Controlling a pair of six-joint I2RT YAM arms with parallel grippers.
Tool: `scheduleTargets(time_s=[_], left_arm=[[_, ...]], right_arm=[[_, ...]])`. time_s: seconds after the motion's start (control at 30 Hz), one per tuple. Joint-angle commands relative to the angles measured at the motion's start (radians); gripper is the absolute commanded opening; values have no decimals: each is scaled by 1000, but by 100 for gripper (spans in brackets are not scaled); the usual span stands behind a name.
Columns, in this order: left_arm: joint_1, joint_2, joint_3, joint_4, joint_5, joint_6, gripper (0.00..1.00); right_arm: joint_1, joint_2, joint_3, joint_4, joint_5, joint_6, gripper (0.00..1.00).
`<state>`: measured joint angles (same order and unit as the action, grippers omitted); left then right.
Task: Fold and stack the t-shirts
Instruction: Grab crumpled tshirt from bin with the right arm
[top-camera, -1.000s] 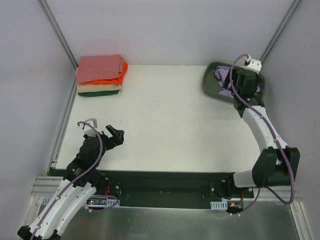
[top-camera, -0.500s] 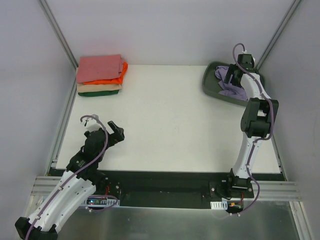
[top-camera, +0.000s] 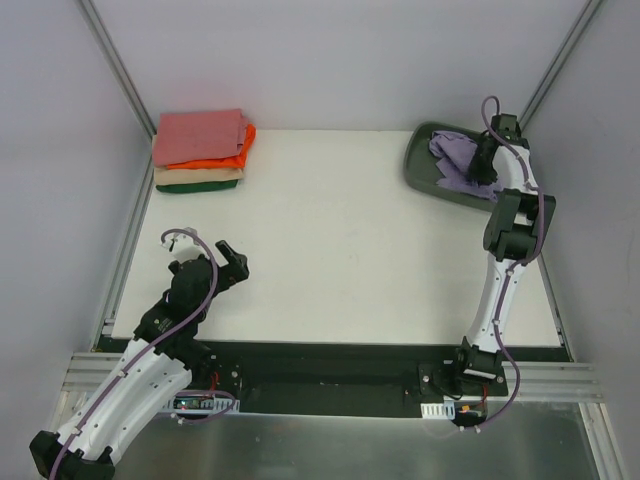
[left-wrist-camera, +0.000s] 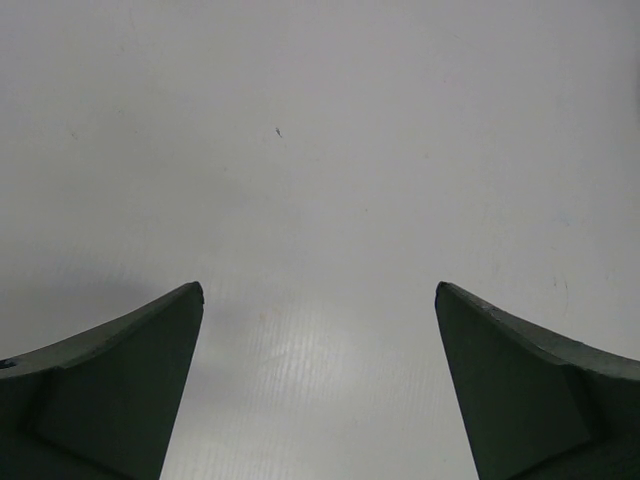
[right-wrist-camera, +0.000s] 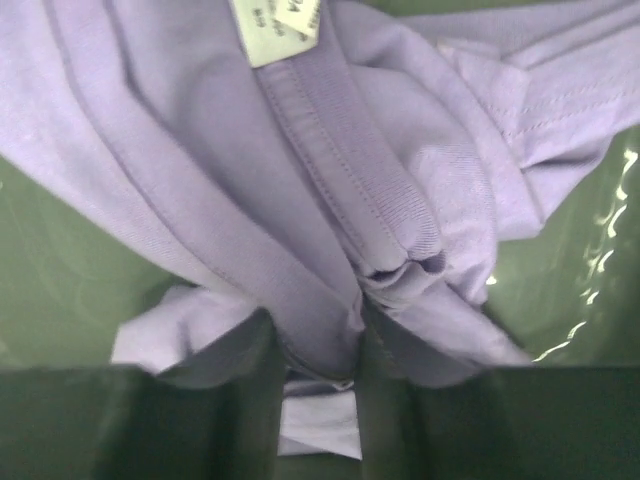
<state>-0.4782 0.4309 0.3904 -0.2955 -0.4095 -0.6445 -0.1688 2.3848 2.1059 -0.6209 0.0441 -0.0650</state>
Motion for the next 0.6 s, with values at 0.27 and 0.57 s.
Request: scheduleTargets(time_s=[0.27, 0.57], left_arm=[[-2, -67, 33, 29, 81, -23, 99], [-2, -158, 13, -14, 147, -55, 99]], right_arm=[[17, -352, 53, 33, -116, -21, 1], [135, -731, 17, 58, -200, -59, 1]])
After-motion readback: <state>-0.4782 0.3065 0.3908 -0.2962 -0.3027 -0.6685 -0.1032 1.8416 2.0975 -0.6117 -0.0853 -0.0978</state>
